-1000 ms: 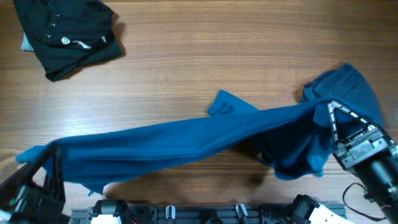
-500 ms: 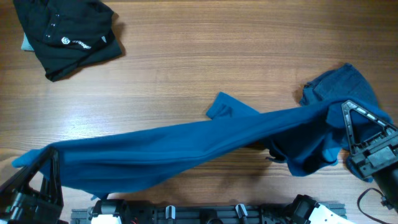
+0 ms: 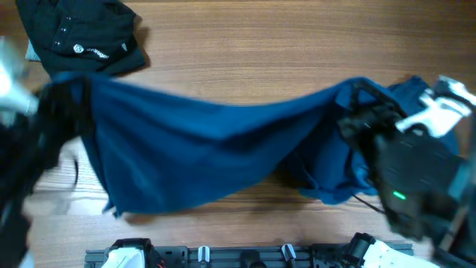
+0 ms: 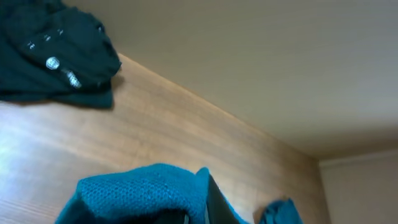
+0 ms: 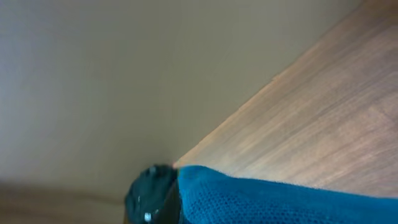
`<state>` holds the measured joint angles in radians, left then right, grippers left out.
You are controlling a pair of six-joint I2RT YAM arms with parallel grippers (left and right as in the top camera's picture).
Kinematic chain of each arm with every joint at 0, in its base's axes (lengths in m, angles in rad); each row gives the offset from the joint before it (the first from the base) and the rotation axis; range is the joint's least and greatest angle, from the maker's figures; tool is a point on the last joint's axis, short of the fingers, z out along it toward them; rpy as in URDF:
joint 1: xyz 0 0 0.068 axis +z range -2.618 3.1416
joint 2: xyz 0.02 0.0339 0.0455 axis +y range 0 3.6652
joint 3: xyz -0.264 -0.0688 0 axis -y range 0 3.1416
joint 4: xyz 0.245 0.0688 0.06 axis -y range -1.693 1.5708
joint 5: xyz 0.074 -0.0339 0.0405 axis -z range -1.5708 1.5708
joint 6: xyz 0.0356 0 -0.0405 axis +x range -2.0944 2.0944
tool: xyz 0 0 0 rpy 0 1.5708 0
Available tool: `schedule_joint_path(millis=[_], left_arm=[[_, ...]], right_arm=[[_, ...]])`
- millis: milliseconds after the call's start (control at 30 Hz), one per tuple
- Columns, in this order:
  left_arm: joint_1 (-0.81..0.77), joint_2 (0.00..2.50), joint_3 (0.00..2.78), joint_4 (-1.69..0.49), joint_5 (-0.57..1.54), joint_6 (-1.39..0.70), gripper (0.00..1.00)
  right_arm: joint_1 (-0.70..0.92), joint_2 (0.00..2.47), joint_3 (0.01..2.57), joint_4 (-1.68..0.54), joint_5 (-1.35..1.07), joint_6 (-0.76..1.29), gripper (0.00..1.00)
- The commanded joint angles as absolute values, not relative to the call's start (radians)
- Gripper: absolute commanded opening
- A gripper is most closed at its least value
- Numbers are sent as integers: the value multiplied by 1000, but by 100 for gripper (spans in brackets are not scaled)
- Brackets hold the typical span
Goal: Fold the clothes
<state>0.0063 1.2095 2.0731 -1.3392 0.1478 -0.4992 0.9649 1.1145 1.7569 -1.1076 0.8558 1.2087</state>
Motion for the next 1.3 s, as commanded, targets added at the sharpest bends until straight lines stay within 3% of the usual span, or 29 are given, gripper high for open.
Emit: schedule_joint_path(millis=[0,167,267,333,633,800,1000,1267], left_arm=[[2,1292,2079,-1257,167,-506,4],[2,1406,2079,-1151,167,-506,4],[3,1471,2079,-1054,167,-500,4],[3,1501,2079,-967,167,-484,4],[16,1489,2079,-744,160,-472,4],[18,1496,2079,-672,160,-488,4],[18,1569,2079,-638,205,-542,4],[23,1602,2087,-472,223,-570,4]], right_arm=[[959,1189,1774,-1048,988,1256,4],[897,1283,1774,-901,931,1218,4],[776,1343,1774,-643,694,840,4],[690,1372,1775,-533,489,705,4],[245,1391,1780,-495,-205,676,5],[67,1424,1780,-454,-479,718,4],[4,1537,1780,-223,-818,870,4],[-27,1689,1781,426,-1147,1289,4]])
